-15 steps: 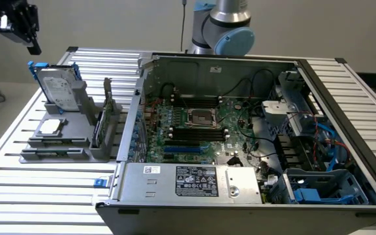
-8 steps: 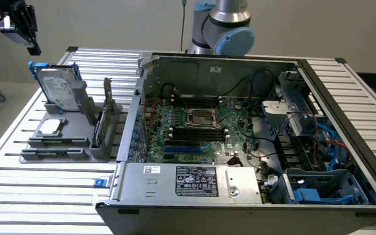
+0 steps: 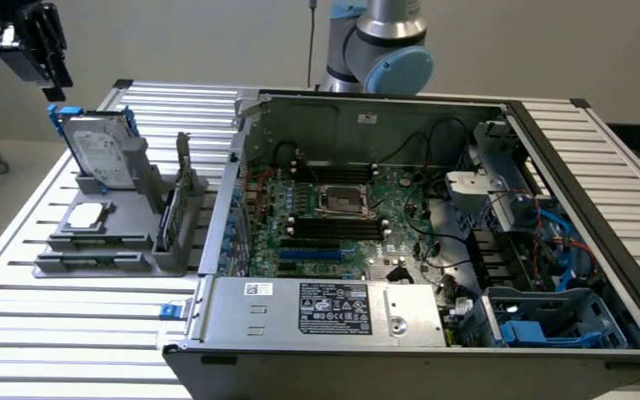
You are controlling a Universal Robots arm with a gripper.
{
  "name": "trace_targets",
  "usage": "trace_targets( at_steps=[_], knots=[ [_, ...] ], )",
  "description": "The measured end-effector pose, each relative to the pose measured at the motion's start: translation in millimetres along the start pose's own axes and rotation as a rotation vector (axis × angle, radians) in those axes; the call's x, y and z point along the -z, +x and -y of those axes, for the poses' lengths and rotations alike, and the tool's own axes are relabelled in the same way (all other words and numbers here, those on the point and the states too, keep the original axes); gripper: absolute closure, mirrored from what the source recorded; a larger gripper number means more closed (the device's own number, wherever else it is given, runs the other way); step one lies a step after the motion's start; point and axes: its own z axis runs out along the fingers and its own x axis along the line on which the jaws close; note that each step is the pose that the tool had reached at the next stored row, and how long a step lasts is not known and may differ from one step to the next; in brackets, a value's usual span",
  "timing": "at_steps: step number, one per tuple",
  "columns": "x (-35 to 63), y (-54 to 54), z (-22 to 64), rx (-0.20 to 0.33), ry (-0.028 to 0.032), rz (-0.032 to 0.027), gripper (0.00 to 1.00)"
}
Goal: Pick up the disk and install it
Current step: 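Pick up the disk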
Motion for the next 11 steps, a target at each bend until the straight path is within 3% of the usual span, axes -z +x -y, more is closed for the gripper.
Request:
trace_targets(
  at_steps=[1,2,11],
  knots=[
    [-1.0,0.0,0.0,-0.005,0.0021,-0.0002,0.58],
    [-2.2,0.0,0.0,-0.011,0.0035,-0.0003,0.52],
    [-17.1,-0.3,-1.3,-0.108,0.0077,0.0002,0.52]
  ],
)
